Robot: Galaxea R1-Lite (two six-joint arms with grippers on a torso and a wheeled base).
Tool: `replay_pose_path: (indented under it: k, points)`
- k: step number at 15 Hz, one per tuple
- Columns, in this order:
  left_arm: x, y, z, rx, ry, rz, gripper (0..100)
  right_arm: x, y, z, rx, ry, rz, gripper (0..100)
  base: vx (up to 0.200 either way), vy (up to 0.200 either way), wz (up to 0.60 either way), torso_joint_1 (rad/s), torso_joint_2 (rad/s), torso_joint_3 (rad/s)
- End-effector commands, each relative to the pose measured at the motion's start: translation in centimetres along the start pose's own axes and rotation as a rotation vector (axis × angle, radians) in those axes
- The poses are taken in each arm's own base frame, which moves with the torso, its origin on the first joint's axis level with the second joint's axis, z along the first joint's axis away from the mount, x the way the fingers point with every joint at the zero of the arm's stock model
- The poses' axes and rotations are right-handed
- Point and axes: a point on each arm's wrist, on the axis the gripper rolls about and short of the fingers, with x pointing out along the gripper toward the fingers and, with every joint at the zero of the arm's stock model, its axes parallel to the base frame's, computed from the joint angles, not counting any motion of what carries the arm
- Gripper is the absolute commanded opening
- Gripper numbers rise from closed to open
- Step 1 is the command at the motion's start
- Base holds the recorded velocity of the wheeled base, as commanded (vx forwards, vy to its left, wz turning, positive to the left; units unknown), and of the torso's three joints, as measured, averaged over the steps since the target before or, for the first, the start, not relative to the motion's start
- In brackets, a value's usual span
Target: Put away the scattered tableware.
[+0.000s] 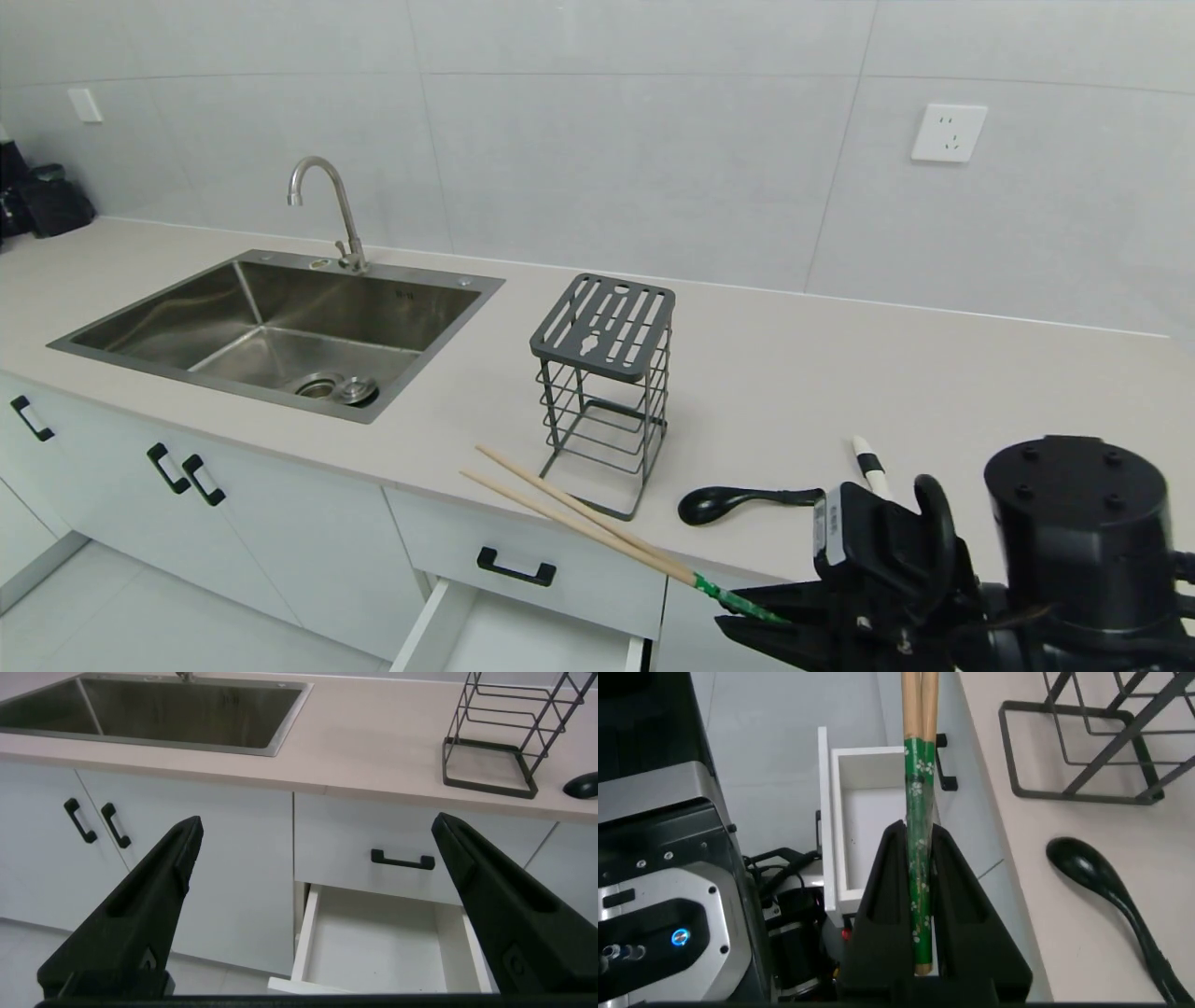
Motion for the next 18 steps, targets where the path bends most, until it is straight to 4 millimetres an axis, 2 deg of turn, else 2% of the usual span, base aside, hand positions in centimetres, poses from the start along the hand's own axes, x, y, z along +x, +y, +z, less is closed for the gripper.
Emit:
replay_pose_path:
  k: [1, 6, 12, 18]
  points:
    - [0.01, 0.0, 0.0, 0.0, 0.001, 0.0, 100, 1.47, -0.12, -0.08, 0.001, 0.032, 0.019, 0, 0.0, 0.0, 0.0, 0.0, 0.0, 0.0]
    - [0.01, 0.0, 0.0, 0.0, 0.001, 0.0, 100, 1.69, -0.29, -0.15, 0.004, 0.039, 0.015, 0, 0.0, 0.0, 0.0, -0.036, 0.07, 0.04]
    - [0.01, 0.0, 0.0, 0.0, 0.001, 0.0, 100, 1.7, -0.38, 0.03, 0.002, 0.029, 0.01, 0, 0.0, 0.0, 0.0, -0.259, 0.5, 0.244]
    - [0.01, 0.0, 0.0, 0.0, 0.001, 0.0, 100, 1.71, -0.29, -0.2, 0.002, 0.037, 0.015, 0, 0.0, 0.0, 0.0, -0.145, 0.27, 0.133]
